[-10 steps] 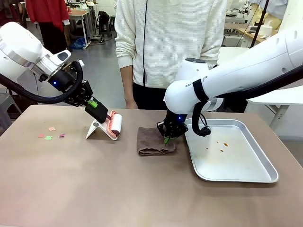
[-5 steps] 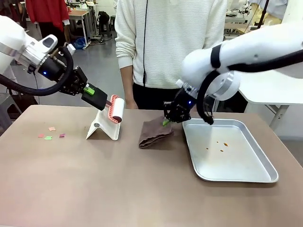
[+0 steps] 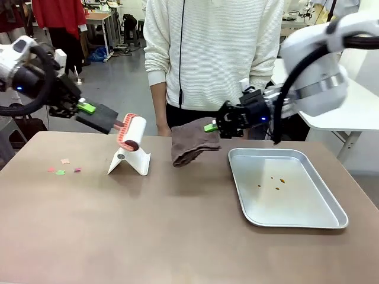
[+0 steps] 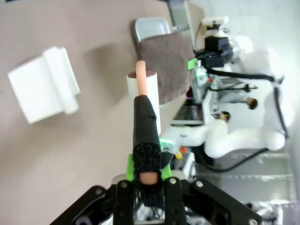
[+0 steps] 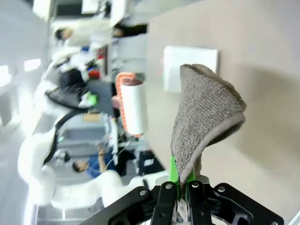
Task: Clean the surface of the table.
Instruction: Hold the Lint Roller with your left hand and the towel with your right hand.
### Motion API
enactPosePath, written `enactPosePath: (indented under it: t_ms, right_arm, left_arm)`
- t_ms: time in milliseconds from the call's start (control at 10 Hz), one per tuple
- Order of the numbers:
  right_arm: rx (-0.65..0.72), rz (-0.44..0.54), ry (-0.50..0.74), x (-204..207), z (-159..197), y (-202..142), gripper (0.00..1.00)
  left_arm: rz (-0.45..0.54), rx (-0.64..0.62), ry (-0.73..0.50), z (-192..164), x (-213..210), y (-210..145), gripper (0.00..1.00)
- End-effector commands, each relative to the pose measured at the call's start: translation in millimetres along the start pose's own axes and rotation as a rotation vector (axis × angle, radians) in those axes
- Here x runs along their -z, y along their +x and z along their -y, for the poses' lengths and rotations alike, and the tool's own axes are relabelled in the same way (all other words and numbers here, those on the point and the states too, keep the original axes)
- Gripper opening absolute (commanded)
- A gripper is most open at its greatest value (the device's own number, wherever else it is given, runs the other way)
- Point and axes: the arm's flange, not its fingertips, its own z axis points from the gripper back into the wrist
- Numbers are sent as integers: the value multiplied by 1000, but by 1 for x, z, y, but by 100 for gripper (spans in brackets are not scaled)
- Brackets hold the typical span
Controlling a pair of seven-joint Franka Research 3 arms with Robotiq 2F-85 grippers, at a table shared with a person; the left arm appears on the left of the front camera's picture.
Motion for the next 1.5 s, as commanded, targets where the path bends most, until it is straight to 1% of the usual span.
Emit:
enactPosePath:
  t_ms: [0,100,200,300,400,500,600,800,900,1000,1100,1200,1300,1400]
  right_arm:
    - [-46,-25,77,-48,12,-47,0]
    - [-28,-23,124,-76,15,-58,0]
    - [-52,-34,178,-106,19,-68,0]
    - [-81,-61,244,-142,21,-83,0]
    - [-69,-30,291,-171,26,-95,0]
    - [-35,12,331,-203,39,-110,0]
    - [0,53,413,-236,58,-123,0]
    - [51,143,504,-293,93,-160,0]
    - [50,194,522,-314,107,-182,0]
    - [10,226,526,-332,121,-207,0]
    - [25,219,546,-345,133,-229,0]
    - [14,269,570,-354,143,-252,0]
    - [0,313,567,-357,151,-272,0]
    - [5,319,568,-353,159,-283,0]
  left_arm:
    - [-3,-44,-85,-21,-39,-15,0]
    - [22,-105,-113,-36,-57,-28,0]
    - [78,-129,-130,-52,-74,-42,0]
    - [79,-90,-192,-64,-94,-63,0]
    - [103,-61,-256,-74,-111,-81,0]
    - [122,-9,-337,-89,-132,-103,0]
    - [158,-3,-417,-110,-153,-123,0]
    - [258,-31,-517,-153,-189,-159,0]
    - [274,16,-543,-165,-200,-176,0]
    - [246,31,-537,-177,-205,-190,0]
    - [234,18,-546,-191,-211,-200,0]
    - [229,26,-557,-201,-214,-208,0]
    - [222,53,-582,-204,-213,-211,0]
    - [213,54,-585,-205,-214,-209,0]
